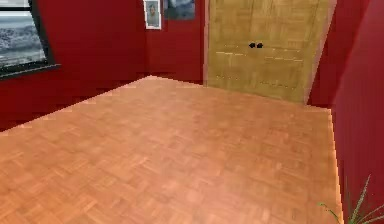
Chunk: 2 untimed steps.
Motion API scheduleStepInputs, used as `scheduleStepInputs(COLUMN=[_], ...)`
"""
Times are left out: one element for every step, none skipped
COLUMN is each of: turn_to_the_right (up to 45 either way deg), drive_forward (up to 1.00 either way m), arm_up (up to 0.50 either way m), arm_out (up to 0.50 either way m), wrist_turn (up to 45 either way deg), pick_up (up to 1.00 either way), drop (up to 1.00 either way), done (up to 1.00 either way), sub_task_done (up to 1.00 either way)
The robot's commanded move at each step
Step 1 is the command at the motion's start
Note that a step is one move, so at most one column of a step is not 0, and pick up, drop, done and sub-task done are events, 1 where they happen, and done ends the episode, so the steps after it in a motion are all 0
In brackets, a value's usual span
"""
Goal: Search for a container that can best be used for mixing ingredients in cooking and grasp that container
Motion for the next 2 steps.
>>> scheduleStepInputs(turn_to_the_right=[-45.0, -15.0], drive_forward=[0.00, 0.00], arm_up=[0.00, 0.00], arm_out=[0.00, 0.00], wrist_turn=[0.0, 0.0], pick_up=[0.00, 0.00], drop=[0.00, 0.00], done=[0.00, 0.00], sub_task_done=[0.00, 0.00])
